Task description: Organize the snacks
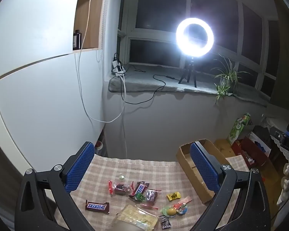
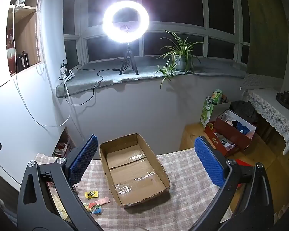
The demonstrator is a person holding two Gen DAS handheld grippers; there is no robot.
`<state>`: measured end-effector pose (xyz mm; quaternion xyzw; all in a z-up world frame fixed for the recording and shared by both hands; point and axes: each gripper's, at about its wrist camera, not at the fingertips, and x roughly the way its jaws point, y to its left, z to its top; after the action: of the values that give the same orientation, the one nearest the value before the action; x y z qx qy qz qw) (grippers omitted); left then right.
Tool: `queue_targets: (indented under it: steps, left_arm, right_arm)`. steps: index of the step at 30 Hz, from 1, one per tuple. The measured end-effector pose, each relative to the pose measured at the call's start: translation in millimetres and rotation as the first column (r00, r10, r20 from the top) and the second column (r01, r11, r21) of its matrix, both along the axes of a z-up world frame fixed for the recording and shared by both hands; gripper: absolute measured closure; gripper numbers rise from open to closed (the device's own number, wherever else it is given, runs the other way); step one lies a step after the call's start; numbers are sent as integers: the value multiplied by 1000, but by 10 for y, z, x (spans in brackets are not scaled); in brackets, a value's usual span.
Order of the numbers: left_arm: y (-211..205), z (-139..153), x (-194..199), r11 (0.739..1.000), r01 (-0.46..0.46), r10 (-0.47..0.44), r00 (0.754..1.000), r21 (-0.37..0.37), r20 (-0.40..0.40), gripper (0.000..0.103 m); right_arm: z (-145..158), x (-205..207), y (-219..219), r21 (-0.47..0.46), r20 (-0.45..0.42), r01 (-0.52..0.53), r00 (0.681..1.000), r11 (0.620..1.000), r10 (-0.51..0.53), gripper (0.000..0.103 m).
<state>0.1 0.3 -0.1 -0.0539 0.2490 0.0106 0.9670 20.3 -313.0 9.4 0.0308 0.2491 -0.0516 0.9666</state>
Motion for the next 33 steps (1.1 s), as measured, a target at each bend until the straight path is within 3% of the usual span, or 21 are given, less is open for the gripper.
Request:
queue_targets:
  steps: [33]
  left_arm:
    - [-53,81,42,1000,27,-27,1000,0,15,4]
  right_arm:
    - [20,-47,-108,10,-14,38,999,999,-38,1]
